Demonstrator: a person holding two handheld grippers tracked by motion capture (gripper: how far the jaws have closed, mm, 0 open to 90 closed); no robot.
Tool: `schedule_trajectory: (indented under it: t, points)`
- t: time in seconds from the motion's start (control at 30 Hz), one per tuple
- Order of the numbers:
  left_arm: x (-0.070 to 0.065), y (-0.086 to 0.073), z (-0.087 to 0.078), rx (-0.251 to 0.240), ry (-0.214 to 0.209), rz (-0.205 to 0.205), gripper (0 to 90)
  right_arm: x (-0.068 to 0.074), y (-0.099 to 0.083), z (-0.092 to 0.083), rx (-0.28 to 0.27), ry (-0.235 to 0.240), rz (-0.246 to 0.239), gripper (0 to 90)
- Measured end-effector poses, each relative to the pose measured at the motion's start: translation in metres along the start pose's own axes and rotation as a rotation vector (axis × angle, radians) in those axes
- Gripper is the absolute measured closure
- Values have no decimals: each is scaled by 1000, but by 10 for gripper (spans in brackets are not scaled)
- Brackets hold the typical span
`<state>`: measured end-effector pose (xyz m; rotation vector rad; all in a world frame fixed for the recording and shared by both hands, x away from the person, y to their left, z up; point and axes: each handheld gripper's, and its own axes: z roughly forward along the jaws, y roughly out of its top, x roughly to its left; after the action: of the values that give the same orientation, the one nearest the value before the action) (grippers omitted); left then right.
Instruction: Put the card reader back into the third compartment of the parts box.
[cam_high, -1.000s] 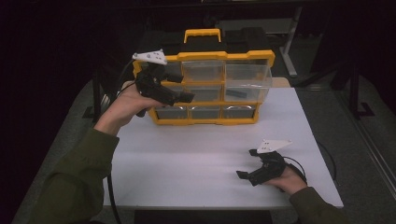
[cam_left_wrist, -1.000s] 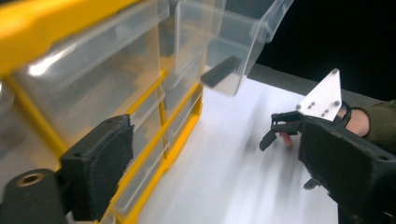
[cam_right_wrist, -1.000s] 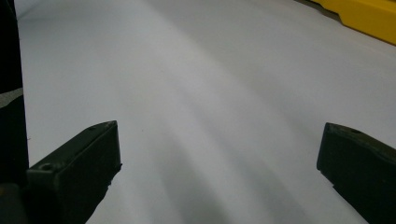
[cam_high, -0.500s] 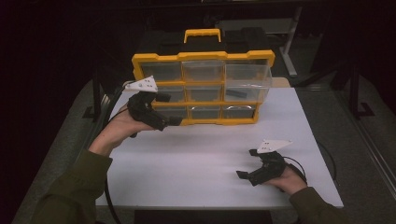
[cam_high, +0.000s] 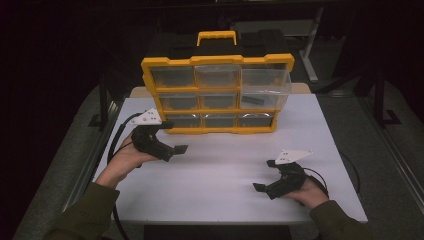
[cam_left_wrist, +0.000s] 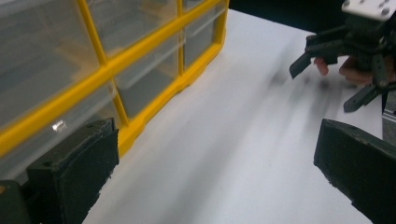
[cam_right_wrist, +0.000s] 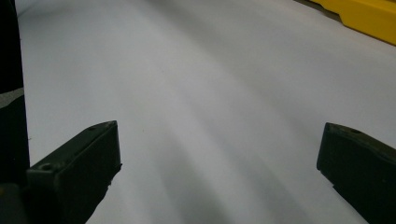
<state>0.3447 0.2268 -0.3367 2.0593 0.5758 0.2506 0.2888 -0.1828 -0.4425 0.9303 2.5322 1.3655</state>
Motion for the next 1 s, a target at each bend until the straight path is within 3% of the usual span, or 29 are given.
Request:
schedule_trajectory:
  t: [0.6, 1.0]
  points:
    - [-8, -65, 3, -21, 55, -9, 0, 0, 0, 0, 2, -2, 2, 0]
    - [-9, -98, 1, -24, 70, -58, 0, 0, 0, 0, 2, -4, 2, 0]
